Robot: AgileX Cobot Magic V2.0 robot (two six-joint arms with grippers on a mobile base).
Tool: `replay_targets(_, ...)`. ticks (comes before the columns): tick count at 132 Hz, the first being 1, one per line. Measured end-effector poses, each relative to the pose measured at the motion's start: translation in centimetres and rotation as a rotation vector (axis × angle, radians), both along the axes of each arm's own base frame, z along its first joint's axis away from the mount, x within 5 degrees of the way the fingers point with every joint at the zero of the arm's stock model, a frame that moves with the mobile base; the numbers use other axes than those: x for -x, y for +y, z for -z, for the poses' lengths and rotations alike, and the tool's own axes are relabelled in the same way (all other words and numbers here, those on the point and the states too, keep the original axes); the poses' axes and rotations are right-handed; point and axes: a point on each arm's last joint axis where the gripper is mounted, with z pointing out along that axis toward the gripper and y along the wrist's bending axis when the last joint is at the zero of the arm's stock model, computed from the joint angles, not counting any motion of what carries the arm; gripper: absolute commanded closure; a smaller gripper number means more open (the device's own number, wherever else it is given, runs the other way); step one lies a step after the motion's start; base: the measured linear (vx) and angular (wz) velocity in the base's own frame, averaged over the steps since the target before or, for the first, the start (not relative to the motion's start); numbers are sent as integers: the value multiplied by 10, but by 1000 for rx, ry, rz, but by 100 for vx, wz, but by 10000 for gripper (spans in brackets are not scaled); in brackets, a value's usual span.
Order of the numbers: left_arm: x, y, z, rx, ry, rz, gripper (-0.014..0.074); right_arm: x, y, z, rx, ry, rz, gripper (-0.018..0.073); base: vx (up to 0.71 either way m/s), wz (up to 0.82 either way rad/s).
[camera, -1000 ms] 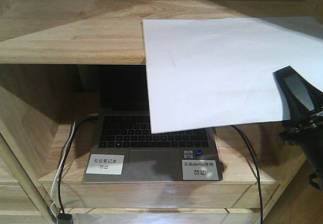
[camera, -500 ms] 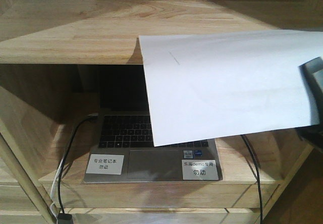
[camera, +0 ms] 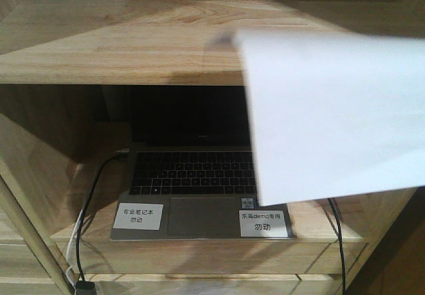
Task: Grab stapler and paper to desk for stapling
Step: 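Pull the white paper off the shelf with the right gripper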
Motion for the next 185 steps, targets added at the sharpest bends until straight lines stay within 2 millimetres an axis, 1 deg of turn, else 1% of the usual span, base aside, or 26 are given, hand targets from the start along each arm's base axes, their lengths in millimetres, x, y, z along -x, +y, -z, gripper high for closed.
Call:
replay_targets(18,0,0,0,0,0,0,603,17,-8,-6,0,-43,34,566,0,0)
replay_targets(19,0,0,0,0,0,0,603,20,-9,-7,2,-55,42,566,0,0)
replay_targets(37,0,0,0,0,0,0,603,36,-12,-10,7,-76,69,566,0,0)
replay_targets(48,0,0,0,0,0,0,603,44,-14,-8,-3,-83,70,566,0,0)
replay_targets(55,0,0,0,0,0,0,603,46,-14,-2,-11,-76,66,566,0,0)
replay_targets(75,0,0,0,0,0,0,603,49,-17,18,-59,-38,52,566,0,0)
replay_targets(89,0,0,0,0,0,0,603,51,-19,24,-88,-33,46,566,0,0)
replay_targets(185,0,0,0,0,0,0,603,54,-18,24,-92,-68,35,566,0,0)
